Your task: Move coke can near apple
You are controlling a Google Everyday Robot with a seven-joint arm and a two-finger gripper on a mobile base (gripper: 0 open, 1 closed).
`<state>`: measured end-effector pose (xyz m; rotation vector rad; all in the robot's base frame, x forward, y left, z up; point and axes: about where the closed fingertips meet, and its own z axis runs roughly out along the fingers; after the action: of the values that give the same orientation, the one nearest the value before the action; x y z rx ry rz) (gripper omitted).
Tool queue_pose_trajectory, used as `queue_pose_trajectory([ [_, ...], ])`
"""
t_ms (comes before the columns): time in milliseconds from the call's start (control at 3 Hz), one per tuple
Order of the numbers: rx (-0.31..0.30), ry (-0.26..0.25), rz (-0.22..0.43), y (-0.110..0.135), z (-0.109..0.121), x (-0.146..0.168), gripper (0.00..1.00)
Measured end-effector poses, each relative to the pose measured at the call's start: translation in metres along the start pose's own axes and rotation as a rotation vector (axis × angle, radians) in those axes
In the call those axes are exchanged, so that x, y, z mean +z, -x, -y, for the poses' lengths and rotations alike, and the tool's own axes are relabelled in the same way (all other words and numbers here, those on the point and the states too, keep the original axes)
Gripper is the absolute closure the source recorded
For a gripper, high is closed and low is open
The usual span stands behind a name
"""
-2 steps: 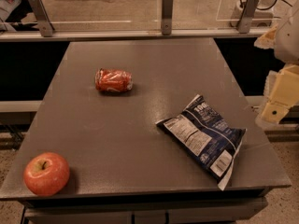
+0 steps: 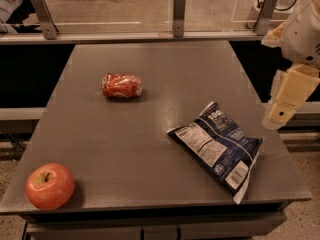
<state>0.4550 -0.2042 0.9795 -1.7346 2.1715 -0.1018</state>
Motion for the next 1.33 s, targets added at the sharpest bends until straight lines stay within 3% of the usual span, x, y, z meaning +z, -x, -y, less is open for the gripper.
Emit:
queue_pose_trajectory([
  [333,-0.060,0.004,0.055,0.043,0.034,0.026,0.00],
  [667,-0.140,0.058,0.120,0.110,0.066,0.069,0.00],
  [1000,-0.171,0.108,0.150,0.167,0.081,0.114,0.00],
  [1333,-0.184,0.132,0.124,0.209,0.080,0.150,0.00],
])
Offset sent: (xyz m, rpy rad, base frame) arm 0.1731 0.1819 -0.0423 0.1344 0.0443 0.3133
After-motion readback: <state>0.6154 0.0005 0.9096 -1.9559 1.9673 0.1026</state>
